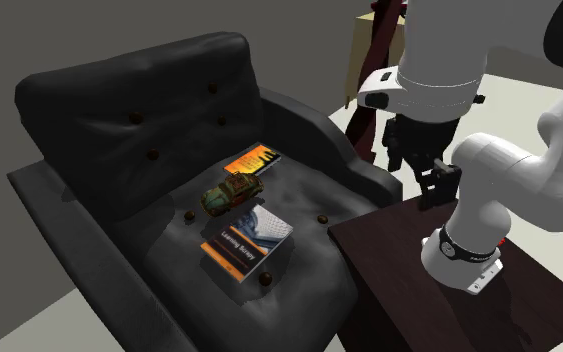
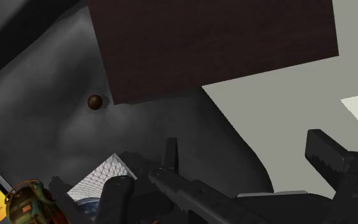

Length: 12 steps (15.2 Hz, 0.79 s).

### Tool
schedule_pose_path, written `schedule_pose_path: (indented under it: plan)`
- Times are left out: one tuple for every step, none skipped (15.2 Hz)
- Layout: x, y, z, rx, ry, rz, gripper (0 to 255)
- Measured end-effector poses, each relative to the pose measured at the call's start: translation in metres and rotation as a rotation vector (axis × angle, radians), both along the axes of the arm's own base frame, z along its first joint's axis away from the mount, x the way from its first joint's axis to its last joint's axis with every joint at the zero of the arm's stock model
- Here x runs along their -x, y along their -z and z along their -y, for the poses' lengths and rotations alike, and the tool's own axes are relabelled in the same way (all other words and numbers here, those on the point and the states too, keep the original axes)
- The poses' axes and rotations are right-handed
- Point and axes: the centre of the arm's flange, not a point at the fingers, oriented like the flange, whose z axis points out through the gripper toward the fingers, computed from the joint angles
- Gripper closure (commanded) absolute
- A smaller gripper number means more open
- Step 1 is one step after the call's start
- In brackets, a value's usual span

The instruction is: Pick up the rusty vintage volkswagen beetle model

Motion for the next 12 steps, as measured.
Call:
schedule_pose_path:
  plan:
    - [0.000, 0.000, 0.000, 0.000, 0.000, 0.000, 0]
    - [-0.002, 0.004, 0.005, 0.002, -0.003, 0.000, 0]
    - [-0.003, 0.009, 0.011, 0.005, -0.008, 0.002, 0]
    - [-0.003, 0.015, 0.019, 0.008, -0.013, 0.003, 0]
    - [-0.008, 0.021, 0.029, 0.012, -0.019, 0.004, 0]
    - [-0.014, 0.026, 0.037, 0.016, -0.026, 0.006, 0]
    - [-0.016, 0.033, 0.049, 0.020, -0.032, 0.008, 0]
    - [-0.018, 0.042, 0.060, 0.024, -0.039, 0.009, 0]
    - [-0.024, 0.049, 0.069, 0.029, -0.047, 0.011, 0]
    - [-0.026, 0.051, 0.079, 0.034, -0.053, 0.013, 0]
    - [-0.028, 0.057, 0.090, 0.038, -0.060, 0.015, 0]
    - [-0.033, 0.067, 0.098, 0.042, -0.067, 0.015, 0]
